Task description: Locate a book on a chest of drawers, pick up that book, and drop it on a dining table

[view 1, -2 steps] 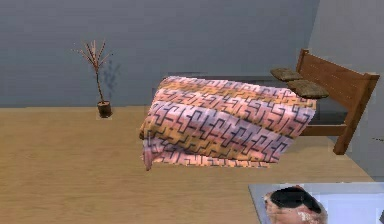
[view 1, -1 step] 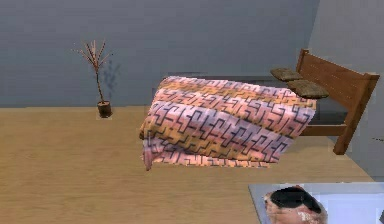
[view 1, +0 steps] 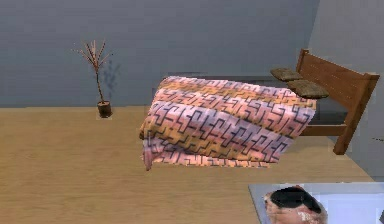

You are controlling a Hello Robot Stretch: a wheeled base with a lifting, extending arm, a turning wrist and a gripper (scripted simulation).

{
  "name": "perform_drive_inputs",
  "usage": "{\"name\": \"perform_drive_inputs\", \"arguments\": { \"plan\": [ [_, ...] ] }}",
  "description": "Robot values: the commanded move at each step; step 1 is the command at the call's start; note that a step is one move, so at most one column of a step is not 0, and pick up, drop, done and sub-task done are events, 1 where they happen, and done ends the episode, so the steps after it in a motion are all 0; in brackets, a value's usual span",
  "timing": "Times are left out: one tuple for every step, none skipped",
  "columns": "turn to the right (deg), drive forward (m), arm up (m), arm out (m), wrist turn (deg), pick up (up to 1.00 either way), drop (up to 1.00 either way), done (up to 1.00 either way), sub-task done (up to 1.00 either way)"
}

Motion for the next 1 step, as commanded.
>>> {"name": "perform_drive_inputs", "arguments": {
  "plan": [
    [0.0,0.0,0.0,-0.08,0.0,0.0,0.0,0.0,0.0]
  ]
}}
